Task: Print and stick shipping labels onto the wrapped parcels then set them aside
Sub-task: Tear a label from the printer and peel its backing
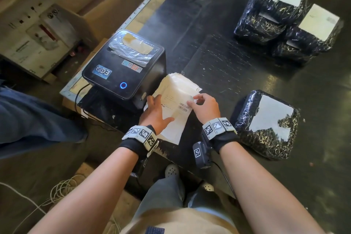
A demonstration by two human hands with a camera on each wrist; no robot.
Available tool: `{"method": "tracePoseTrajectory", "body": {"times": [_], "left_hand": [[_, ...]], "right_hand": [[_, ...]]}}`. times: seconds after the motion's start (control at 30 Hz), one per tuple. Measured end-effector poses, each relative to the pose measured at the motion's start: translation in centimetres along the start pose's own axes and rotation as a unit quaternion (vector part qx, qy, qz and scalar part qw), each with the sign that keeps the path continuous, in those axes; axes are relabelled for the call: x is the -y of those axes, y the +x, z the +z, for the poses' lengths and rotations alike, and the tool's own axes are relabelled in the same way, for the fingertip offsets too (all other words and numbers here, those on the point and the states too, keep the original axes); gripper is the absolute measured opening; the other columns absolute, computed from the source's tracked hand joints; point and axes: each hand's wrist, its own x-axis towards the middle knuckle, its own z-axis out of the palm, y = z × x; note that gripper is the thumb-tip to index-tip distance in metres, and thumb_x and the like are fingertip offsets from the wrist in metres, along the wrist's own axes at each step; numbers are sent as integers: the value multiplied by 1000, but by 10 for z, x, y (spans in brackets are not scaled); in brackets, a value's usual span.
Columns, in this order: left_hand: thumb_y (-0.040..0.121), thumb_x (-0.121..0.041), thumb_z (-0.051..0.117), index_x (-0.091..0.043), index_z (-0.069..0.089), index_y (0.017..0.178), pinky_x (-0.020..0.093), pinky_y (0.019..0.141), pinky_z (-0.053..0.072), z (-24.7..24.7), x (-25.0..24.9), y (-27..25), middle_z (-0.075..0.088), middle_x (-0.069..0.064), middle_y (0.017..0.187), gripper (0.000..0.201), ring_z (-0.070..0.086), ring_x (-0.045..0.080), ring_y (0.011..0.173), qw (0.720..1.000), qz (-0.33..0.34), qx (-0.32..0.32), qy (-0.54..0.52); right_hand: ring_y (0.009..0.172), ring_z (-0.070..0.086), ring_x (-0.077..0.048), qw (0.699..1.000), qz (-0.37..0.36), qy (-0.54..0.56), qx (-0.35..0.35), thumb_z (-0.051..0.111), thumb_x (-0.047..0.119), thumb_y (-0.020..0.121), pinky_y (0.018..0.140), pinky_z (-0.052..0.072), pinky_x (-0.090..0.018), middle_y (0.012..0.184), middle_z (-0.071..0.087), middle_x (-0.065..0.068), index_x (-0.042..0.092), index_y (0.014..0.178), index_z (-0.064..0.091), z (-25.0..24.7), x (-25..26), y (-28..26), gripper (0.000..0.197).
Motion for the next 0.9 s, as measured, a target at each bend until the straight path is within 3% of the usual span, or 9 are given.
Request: {"method": "tracePoseTrajectory", "body": {"times": [0.13, 0.33, 0.5, 0.67, 0.77, 0.9], "left_hand": [[83, -32, 71, -22, 16, 140, 41, 88, 52, -1, 0, 1, 18, 6, 139, 81, 45, 28, 123, 1000, -4, 0, 1], [83, -29, 72, -21, 16, 140, 41, 87, 51, 0, -1, 1, 19, 7, 138, 81, 45, 28, 123, 1000, -1, -5, -8], [82, -30, 73, -22, 15, 140, 41, 87, 52, 0, -1, 2, 19, 7, 138, 81, 45, 28, 123, 1000, -1, -4, -4], [82, -32, 72, -23, 14, 139, 41, 87, 52, 0, 1, 3, 18, 6, 138, 82, 44, 27, 122, 1000, 0, 0, -3], [81, -34, 72, -24, 12, 139, 42, 88, 51, -3, 2, 3, 18, 6, 138, 83, 44, 28, 123, 1000, 0, 7, -7], [85, -35, 68, -23, 19, 138, 42, 92, 50, -11, 1, -4, 23, 4, 137, 74, 45, 27, 124, 999, 35, -8, -22]], "right_hand": [[92, 57, -15, 1000, -12, -16, 9, 65, 36, 89, 75, 44, -30, 104, 61, 3, 27, 86, 63, -1, 2, 6, 9], [90, 55, -13, 999, -22, -47, -3, 65, 36, 89, 76, 43, -28, 105, 61, 3, 22, 113, 64, -3, 2, 7, 27], [89, 58, -12, 999, -19, -44, -8, 63, 33, 91, 73, 42, -27, 104, 65, 4, 22, 96, 68, -3, 4, 5, 12], [80, 56, -9, 998, -38, -41, -21, 59, 35, 93, 67, 41, -27, 93, 62, 8, 25, 89, 64, -6, 9, 0, 12], [79, 55, -5, 998, -60, 11, -11, 59, 32, 94, 67, 41, -21, 90, 61, 9, 25, 88, 61, -8, 14, -4, 10], [73, 64, -5, 992, -89, 89, 20, 59, 25, 95, 63, 44, -12, 86, 66, 6, 17, 93, 63, -16, 21, -10, 9]]}}
